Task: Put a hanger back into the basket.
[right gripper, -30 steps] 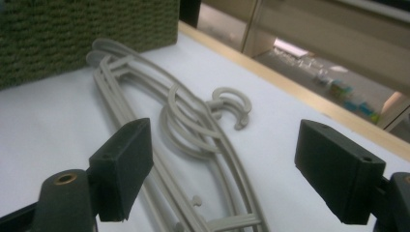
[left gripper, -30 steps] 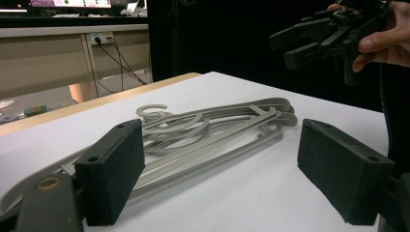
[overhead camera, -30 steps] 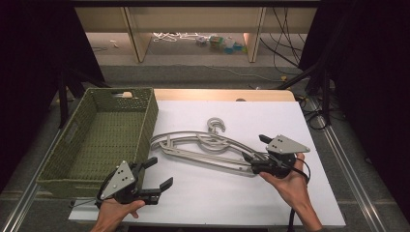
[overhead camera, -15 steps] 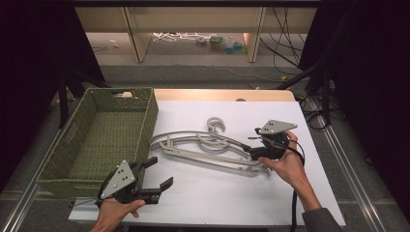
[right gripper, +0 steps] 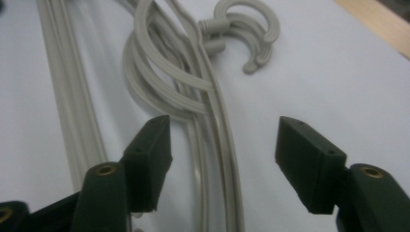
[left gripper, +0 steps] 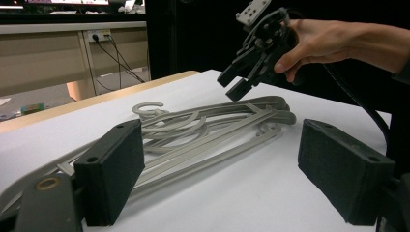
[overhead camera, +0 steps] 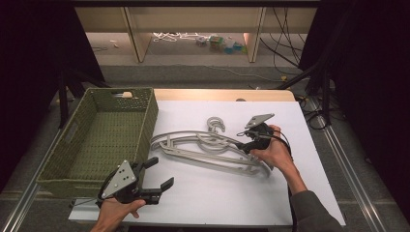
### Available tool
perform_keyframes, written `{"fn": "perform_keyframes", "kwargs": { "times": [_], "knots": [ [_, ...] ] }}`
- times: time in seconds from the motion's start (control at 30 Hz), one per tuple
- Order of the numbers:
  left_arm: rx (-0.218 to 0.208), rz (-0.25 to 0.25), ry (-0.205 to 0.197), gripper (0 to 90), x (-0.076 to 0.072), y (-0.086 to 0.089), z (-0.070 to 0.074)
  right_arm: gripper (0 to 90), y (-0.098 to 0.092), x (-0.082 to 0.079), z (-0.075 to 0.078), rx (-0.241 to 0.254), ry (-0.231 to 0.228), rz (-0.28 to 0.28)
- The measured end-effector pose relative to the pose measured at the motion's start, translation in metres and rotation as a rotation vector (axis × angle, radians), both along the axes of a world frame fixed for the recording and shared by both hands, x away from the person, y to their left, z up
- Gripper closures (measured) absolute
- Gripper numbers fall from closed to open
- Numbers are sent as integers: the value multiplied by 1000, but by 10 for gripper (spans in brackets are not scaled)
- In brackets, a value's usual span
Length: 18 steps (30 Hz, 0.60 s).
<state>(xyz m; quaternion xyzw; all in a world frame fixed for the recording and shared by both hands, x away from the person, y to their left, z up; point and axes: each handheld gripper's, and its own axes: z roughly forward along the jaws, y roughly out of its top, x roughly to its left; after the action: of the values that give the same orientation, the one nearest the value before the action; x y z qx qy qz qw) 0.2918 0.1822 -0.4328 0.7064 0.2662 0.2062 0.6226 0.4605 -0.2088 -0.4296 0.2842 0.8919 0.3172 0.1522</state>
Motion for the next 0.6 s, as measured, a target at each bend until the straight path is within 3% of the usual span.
{"fn": "perform_keyframes", "kwargs": {
  "times": [0.07, 0.1, 0.23, 0.6],
  "knots": [
    [-1, 3, 4, 162, 0, 0, 0, 416, 3, 4, -7, -13, 3, -6],
    [-3, 3, 6, 162, 0, 0, 0, 431, 5, 5, -8, -25, 35, -10],
    [2, 1, 6, 162, 0, 0, 0, 478, 7, 12, -18, -55, 32, 9],
    [5, 1, 11, 162, 0, 0, 0, 605, 14, 22, -24, -79, 68, 23]
  ]
}}
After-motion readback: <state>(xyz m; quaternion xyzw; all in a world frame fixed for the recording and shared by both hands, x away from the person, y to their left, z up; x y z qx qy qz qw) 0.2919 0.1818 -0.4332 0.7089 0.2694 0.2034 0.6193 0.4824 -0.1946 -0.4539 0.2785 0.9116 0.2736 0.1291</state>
